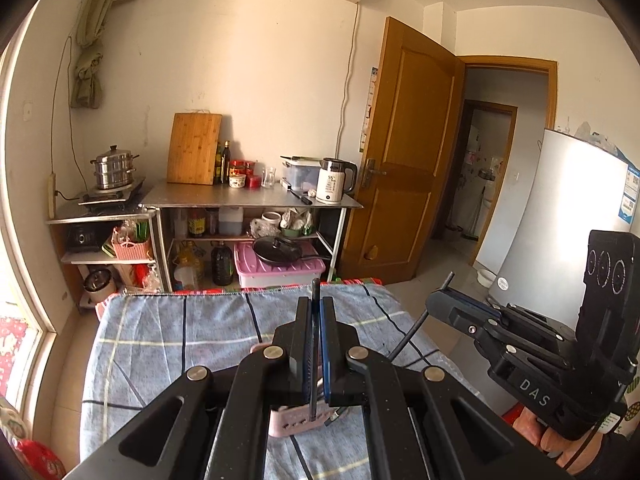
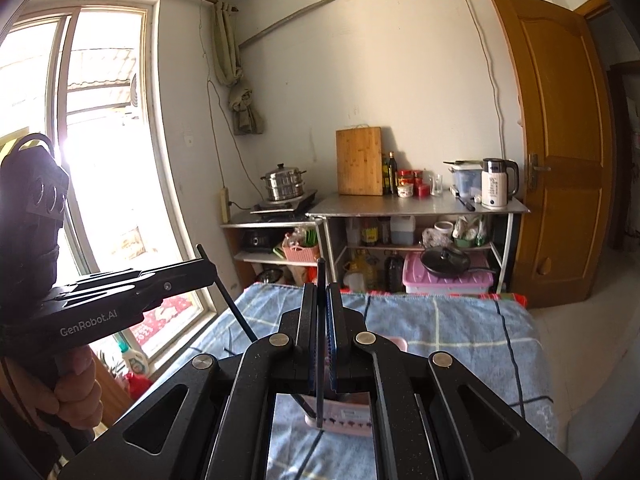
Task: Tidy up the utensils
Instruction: 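Lift the black chopstick with the left gripper over the basket while the right gripper carries its chopstick, then open the left gripper to drop its chopstick into the basket while the right gripper releases its chopstick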
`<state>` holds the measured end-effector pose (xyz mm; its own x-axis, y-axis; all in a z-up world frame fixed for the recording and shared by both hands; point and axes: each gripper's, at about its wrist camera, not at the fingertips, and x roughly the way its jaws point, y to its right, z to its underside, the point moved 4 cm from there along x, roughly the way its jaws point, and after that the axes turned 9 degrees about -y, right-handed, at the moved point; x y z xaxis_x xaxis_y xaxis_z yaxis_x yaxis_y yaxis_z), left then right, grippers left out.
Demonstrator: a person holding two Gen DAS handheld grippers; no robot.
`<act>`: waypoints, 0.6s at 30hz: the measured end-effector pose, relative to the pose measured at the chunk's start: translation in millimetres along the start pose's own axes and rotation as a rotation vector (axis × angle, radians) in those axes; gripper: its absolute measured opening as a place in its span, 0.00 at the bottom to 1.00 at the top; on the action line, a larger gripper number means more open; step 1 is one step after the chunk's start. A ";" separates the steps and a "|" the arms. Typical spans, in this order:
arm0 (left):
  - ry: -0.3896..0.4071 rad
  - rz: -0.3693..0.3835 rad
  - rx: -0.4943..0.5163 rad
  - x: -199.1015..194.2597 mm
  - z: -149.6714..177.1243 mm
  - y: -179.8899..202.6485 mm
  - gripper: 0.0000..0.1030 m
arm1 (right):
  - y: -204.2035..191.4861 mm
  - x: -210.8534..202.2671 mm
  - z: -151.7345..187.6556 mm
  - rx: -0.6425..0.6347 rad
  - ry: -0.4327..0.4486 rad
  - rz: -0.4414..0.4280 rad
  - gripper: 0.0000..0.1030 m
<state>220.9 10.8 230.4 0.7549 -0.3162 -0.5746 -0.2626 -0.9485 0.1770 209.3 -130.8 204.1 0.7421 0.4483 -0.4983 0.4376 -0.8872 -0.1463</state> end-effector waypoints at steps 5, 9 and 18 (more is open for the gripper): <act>0.022 -0.009 -0.001 5.1 -17.0 -6.6 0.03 | -0.9 8.1 -10.9 -0.005 0.024 0.006 0.04; 0.021 -0.022 -0.002 15.8 -20.5 -12.2 0.03 | 2.3 17.3 -13.2 0.003 0.030 0.008 0.04; -0.027 -0.020 -0.020 53.1 -5.6 -28.2 0.03 | 1.9 44.5 -0.4 0.002 -0.008 0.020 0.04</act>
<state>271.8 20.7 199.4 0.7430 -0.2971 -0.5997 -0.2358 -0.9548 0.1810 243.4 -112.5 181.9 0.7467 0.4291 -0.5082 0.4213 -0.8964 -0.1379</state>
